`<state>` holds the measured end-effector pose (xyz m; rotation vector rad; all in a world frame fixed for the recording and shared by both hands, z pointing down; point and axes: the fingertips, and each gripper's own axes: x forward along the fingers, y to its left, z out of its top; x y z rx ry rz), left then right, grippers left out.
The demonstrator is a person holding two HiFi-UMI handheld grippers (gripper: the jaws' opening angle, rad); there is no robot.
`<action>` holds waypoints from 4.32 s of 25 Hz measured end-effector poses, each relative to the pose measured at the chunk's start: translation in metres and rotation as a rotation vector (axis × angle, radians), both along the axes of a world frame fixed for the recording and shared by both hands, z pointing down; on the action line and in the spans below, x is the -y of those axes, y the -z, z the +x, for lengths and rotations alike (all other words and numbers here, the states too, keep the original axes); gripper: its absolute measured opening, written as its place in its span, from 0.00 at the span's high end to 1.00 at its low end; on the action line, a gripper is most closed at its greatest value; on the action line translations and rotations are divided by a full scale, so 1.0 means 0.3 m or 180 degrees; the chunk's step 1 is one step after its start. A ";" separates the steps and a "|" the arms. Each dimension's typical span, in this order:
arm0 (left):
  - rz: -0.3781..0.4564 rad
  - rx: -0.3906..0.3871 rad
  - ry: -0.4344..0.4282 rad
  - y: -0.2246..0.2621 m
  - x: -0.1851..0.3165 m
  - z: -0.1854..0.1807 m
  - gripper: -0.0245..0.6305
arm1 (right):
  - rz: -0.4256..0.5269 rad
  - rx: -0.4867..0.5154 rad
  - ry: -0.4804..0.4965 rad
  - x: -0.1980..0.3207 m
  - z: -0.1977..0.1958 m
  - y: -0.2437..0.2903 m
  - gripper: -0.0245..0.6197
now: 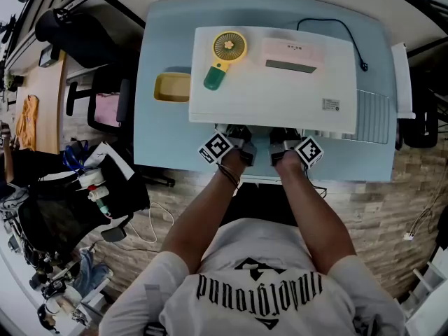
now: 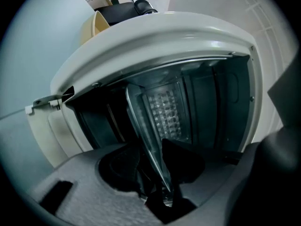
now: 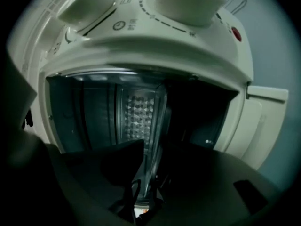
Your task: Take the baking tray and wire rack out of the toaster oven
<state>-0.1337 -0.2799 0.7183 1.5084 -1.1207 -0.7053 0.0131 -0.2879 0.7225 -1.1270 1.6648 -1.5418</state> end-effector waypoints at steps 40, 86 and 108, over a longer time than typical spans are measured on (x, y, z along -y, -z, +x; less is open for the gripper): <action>-0.0186 0.0004 -0.0483 -0.034 -0.326 0.019 0.86 | -0.0199 -0.0028 0.0131 -0.337 0.014 -0.037 0.86; 0.0111 0.0282 -0.0553 0.179 -0.964 -0.113 0.86 | 0.0033 -0.0074 0.0786 -0.943 -0.117 0.169 0.86; 0.0268 0.0409 -0.0904 0.269 -0.992 -0.918 0.86 | 0.0241 -0.0026 0.0748 -0.990 -0.935 0.262 0.85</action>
